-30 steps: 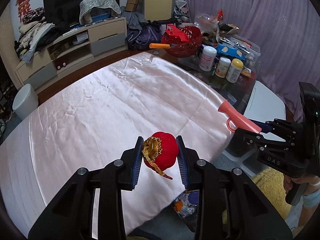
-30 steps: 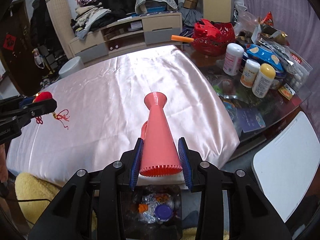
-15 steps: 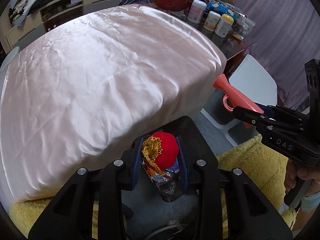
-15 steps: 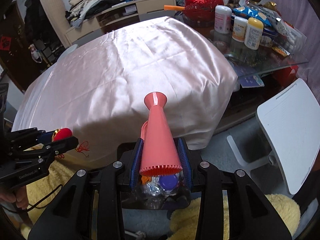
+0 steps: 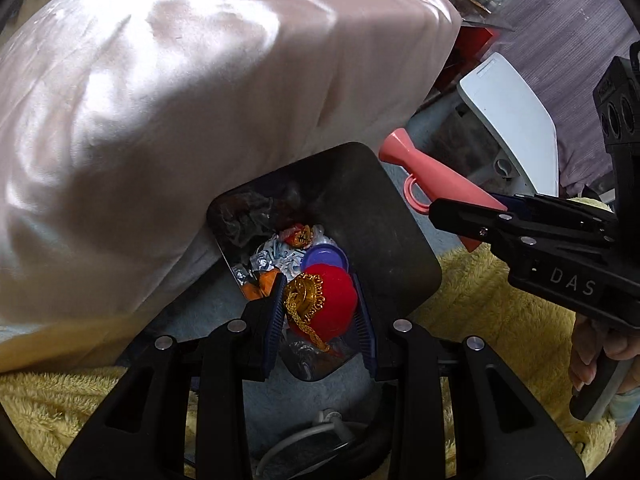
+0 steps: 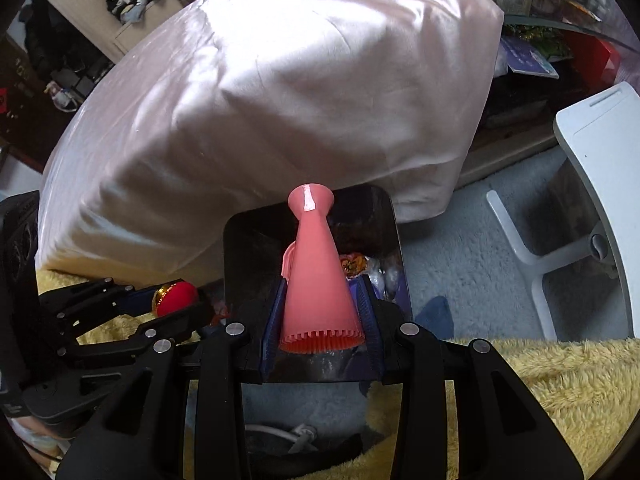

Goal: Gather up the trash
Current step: 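Carry the cone and ornament to the black bin and open both grippers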

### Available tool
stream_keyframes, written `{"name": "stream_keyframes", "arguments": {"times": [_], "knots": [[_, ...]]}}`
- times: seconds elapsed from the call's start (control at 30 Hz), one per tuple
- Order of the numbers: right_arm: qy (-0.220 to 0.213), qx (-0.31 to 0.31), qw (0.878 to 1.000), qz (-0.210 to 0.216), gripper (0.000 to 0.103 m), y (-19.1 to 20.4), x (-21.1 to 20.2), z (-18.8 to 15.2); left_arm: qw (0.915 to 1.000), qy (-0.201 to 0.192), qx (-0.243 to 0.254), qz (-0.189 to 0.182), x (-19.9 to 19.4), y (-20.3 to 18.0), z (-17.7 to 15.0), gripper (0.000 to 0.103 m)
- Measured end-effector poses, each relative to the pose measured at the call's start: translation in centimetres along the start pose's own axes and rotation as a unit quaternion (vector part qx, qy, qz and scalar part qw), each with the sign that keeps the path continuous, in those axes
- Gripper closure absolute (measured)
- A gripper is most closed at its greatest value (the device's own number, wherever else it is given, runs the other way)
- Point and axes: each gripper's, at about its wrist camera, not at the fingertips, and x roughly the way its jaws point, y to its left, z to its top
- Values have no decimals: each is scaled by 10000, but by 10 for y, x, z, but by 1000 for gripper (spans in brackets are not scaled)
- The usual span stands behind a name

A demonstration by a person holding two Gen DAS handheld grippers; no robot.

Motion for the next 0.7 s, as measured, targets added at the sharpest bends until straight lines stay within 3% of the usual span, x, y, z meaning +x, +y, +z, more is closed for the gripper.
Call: {"name": "stream_keyframes", "arguments": {"times": [0.2, 0.33, 0.4, 0.53, 0.7], "knots": [[143, 111, 9998, -126, 65, -5, 13, 7, 9999, 139, 21, -19, 10, -1, 6, 72], [97, 145, 9997, -167, 61, -10, 11, 13, 9998, 213, 13, -20, 13, 0, 8, 58], [36, 171, 9996, -210, 46, -11, 8, 15, 9998, 217, -4, -7, 12, 1, 8, 52], [-179, 269, 9990, -293, 36, -15, -6, 23, 9999, 132, -12, 46, 3, 6, 11, 37], [-874, 126, 9943, -602, 6, -13, -46, 31, 9983, -450, 137, 348, -42, 9, 22, 18]]}}
